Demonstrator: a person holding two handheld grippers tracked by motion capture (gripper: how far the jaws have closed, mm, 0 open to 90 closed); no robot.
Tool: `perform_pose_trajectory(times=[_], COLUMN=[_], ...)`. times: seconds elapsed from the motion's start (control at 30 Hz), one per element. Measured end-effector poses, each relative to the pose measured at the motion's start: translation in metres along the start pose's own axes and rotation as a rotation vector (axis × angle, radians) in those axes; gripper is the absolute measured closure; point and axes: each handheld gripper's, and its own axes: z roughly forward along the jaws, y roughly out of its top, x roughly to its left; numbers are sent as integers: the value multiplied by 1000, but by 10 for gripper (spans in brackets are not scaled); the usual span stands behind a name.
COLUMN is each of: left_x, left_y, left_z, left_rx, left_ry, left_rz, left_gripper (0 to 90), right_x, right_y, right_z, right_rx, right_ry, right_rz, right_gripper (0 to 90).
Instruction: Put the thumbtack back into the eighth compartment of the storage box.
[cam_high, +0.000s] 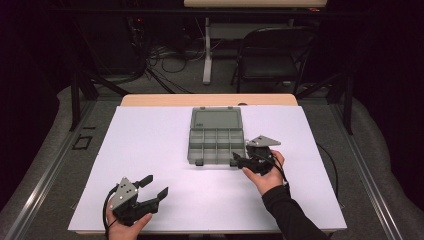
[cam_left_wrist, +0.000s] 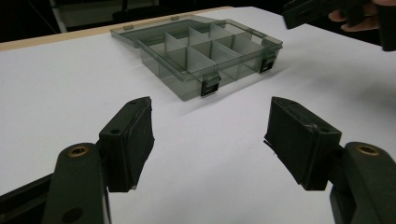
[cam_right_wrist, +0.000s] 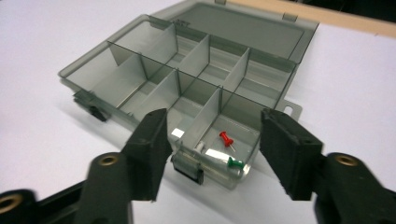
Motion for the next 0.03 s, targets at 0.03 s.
perform_pose_trajectory(times=[0.03], left_x=[0], left_y=[0], left_z=[0], left_rx=[-1], left_ry=[2], left_rz=[-3], left_gripper=[315], right_x=[1], right_y=[-2], right_z=[-5], right_rx=[-12], right_ry=[0], right_rz=[-6], right_gripper=[372])
